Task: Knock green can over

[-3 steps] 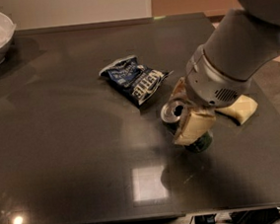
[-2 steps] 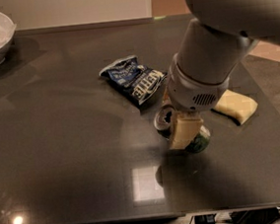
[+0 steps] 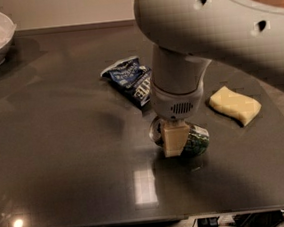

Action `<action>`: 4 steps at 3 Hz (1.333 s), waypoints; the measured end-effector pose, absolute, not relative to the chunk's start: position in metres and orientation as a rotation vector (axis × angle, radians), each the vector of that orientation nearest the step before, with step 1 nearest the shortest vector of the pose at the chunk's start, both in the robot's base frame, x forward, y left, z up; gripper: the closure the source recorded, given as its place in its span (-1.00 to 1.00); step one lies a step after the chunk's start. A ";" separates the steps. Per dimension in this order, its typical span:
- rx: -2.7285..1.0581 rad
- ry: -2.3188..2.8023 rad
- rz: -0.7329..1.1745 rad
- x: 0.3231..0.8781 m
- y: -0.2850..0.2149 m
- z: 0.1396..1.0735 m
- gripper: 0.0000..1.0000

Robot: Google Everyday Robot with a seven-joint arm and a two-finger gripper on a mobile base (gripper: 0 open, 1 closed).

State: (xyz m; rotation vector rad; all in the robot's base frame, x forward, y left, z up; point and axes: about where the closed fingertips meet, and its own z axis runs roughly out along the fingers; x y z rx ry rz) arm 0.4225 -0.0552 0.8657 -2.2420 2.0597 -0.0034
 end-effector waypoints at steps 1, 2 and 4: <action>-2.273 2.079 -0.018 0.425 -0.053 0.856 -0.28; -2.284 2.088 -0.016 0.426 -0.052 0.848 -0.78; -2.280 2.083 -0.021 0.427 -0.051 0.850 -1.00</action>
Offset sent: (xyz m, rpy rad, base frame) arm 0.0047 0.0025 -0.0288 -0.0599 0.0555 0.0046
